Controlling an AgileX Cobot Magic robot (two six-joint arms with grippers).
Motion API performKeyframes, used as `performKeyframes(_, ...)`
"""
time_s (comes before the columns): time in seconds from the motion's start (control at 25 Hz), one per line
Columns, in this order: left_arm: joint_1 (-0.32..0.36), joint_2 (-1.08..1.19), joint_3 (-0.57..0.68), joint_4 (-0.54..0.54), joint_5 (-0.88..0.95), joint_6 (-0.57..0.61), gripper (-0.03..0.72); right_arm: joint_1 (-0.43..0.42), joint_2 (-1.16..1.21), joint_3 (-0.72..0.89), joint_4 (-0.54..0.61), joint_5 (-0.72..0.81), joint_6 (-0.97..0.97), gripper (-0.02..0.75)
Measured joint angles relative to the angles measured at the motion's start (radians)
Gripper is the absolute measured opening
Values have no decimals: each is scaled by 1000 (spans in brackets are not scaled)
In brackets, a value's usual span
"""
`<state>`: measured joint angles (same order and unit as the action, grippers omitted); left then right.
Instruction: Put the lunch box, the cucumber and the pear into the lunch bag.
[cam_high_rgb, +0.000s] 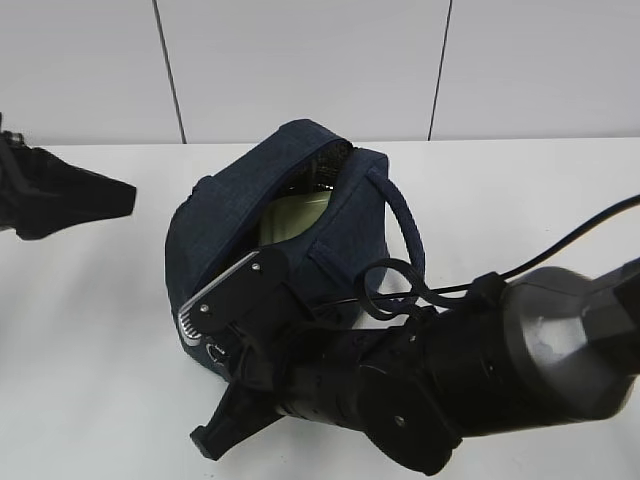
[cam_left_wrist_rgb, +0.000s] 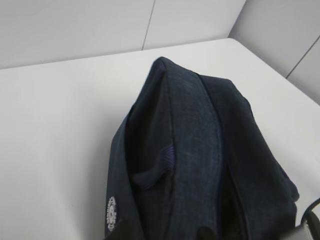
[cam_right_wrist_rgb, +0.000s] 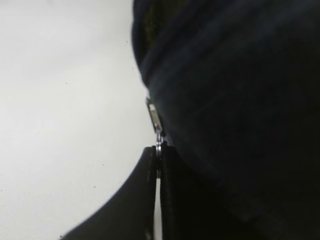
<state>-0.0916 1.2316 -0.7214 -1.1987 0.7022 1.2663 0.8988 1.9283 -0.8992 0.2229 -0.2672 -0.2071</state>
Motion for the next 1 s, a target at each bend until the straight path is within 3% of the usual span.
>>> performKeyframes(0.12,56,59,0,-50,79,51,241,0,0,0,0,0,0,0)
performKeyframes(0.36,58,179,0,-80,143,134,241,0,0,0,0,9,0,0)
performKeyframes(1.0,60,230,-2,-98,196,247,241,0,0,0,0,13,0,0)
